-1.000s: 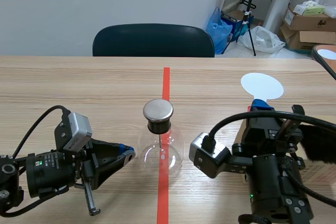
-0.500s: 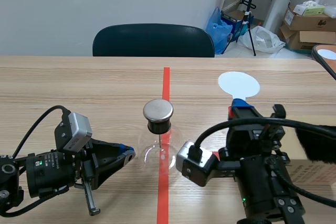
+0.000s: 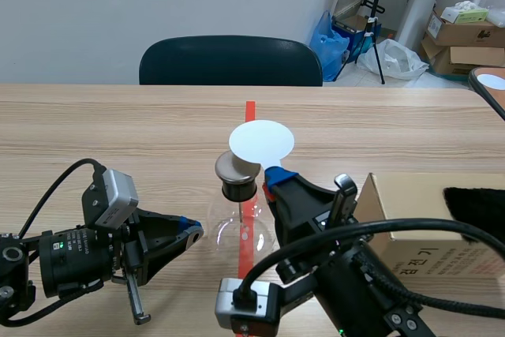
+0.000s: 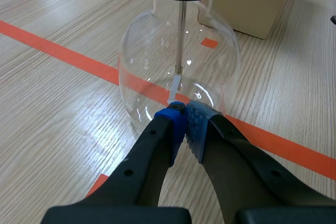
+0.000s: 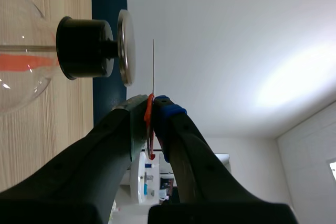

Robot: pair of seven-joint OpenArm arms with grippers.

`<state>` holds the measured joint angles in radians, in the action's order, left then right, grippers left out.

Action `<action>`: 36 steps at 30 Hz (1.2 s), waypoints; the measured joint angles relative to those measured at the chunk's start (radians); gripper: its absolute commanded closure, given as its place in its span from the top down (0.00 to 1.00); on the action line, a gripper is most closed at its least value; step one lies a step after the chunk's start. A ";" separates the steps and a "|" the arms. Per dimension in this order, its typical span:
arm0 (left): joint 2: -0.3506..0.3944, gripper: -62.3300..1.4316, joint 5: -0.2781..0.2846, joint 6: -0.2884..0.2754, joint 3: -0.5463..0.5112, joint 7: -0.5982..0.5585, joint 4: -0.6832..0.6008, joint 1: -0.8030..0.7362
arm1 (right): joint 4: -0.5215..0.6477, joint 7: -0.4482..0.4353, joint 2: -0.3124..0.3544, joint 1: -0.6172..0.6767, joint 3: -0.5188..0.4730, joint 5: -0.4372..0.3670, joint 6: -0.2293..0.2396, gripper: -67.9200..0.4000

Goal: Do the electroscope experiment

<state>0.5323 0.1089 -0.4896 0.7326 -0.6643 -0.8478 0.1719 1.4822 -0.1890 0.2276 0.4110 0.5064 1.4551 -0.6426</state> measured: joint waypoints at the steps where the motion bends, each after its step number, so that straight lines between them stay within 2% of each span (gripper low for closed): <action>1: 0.000 0.08 0.000 0.000 0.000 0.000 0.000 0.000 | 0.000 -0.016 0.000 0.000 0.000 0.000 0.000 0.03; 13: 0.000 0.08 0.000 0.000 0.000 -0.001 0.000 0.000 | 0.000 -0.124 0.000 0.000 0.000 0.003 0.000 0.03; 36: 0.000 0.08 0.000 0.000 0.000 -0.008 0.000 0.000 | 0.000 -0.127 0.000 0.000 0.000 0.003 0.000 0.03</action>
<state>0.5323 0.1093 -0.4896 0.7326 -0.6724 -0.8478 0.1719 1.4822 -0.3164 0.2276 0.4110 0.5064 1.4586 -0.6426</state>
